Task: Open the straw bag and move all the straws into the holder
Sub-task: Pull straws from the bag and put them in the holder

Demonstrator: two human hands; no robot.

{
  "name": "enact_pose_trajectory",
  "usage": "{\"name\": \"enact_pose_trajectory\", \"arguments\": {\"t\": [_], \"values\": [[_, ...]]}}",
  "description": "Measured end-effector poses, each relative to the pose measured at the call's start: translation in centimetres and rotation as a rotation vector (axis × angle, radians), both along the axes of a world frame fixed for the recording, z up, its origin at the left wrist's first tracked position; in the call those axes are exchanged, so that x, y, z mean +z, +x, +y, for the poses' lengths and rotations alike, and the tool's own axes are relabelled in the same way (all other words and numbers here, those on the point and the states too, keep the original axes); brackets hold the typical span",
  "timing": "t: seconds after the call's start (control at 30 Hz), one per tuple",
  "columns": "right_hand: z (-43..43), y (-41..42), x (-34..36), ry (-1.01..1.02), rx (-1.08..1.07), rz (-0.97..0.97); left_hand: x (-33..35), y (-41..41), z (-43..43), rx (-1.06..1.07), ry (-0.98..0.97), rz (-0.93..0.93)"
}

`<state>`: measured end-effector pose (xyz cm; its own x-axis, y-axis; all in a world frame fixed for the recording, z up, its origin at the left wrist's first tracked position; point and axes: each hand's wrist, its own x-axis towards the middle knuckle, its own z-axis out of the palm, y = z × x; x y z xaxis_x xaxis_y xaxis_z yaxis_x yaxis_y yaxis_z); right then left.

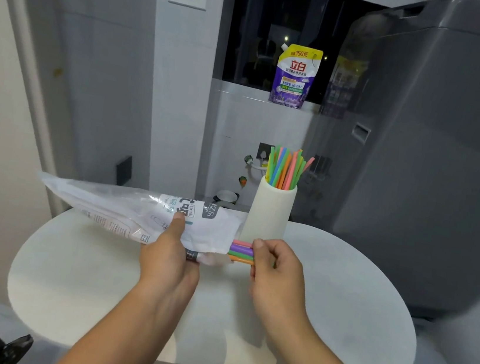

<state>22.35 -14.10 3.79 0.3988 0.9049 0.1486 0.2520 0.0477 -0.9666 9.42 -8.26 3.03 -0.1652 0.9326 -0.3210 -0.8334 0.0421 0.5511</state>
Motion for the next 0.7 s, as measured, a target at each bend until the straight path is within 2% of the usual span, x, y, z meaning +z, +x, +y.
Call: {"name": "enact_pose_trajectory", "arguments": {"t": [0.1,0.23,0.27,0.37,0.43,0.57,0.7], "values": [[0.0,0.4,-0.1,0.055,-0.006,-0.083,-0.1,-0.1,0.3,0.007,-0.006,-0.029],[0.2,1.4,0.4,0.071,-0.04,-0.079,-0.1,-0.7,0.5,0.02,-0.004,-0.069],[0.2,1.5,0.5,0.067,-0.045,-0.032,-0.1,-0.7,0.5,0.013,-0.011,-0.071],[0.0,1.1,1.0,0.066,0.023,0.337,0.0,-0.5,0.3,-0.009,-0.022,-0.078],[0.0,0.5,1.1,0.072,0.062,0.488,0.0,-0.2,0.2,-0.004,-0.022,-0.088],[0.3,-0.3,0.6,0.082,0.083,0.603,0.2,0.2,0.2,-0.005,-0.021,-0.098],[0.6,-0.8,0.3,0.099,0.067,0.602,0.2,0.4,-0.1,-0.028,-0.029,-0.11]]}}
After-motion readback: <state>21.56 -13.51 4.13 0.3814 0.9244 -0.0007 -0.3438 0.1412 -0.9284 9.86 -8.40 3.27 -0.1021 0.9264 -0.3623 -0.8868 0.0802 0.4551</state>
